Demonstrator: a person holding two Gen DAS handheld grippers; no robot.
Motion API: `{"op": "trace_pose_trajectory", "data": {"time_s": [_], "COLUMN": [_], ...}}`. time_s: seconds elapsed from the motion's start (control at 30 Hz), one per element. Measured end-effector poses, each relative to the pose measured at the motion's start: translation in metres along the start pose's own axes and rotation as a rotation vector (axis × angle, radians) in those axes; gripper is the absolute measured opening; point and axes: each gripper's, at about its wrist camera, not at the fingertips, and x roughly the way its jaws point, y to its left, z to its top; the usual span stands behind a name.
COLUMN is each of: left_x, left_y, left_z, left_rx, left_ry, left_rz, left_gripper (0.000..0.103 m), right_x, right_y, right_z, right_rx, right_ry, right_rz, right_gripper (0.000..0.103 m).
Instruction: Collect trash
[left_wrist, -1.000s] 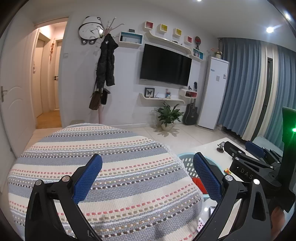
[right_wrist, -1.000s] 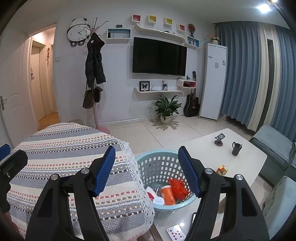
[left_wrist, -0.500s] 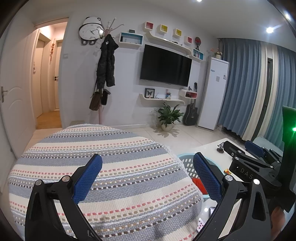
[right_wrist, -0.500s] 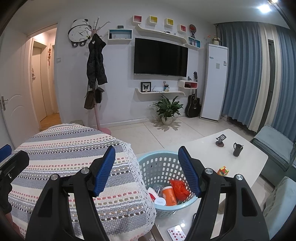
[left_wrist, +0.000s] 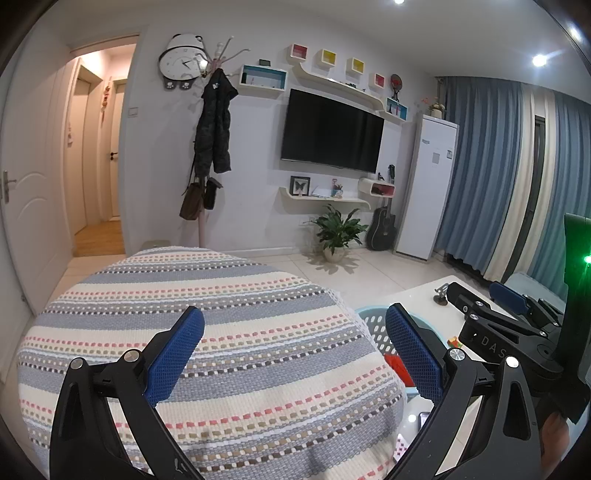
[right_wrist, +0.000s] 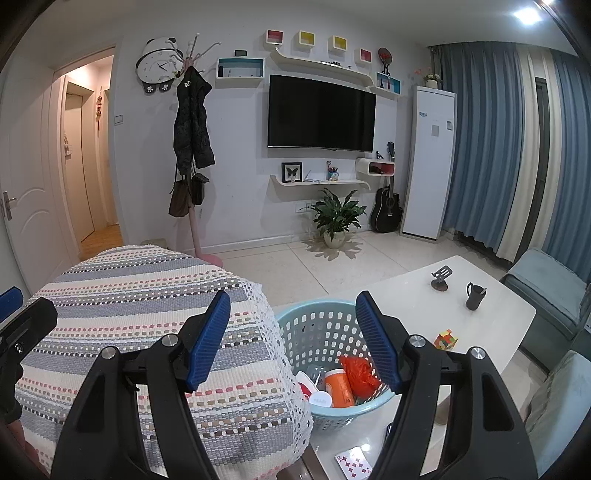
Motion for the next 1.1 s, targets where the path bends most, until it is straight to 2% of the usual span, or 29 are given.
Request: {"op": "trace_pose_trajectory", "data": {"time_s": [1.1], "left_x": [-0.0028], "left_y": [0.0003], "left_z": [0.0016], "left_rx": [0.013], "left_ry": [-0.01], "left_rz": [0.0], "left_gripper": [0.095], "right_x": [0.0003], "right_y": [-0.0003], "right_z": [-0.0044], "right_rx": [0.008], "right_ry": [0.011], "right_rz": [0.005], "right_gripper": [0.067]}}
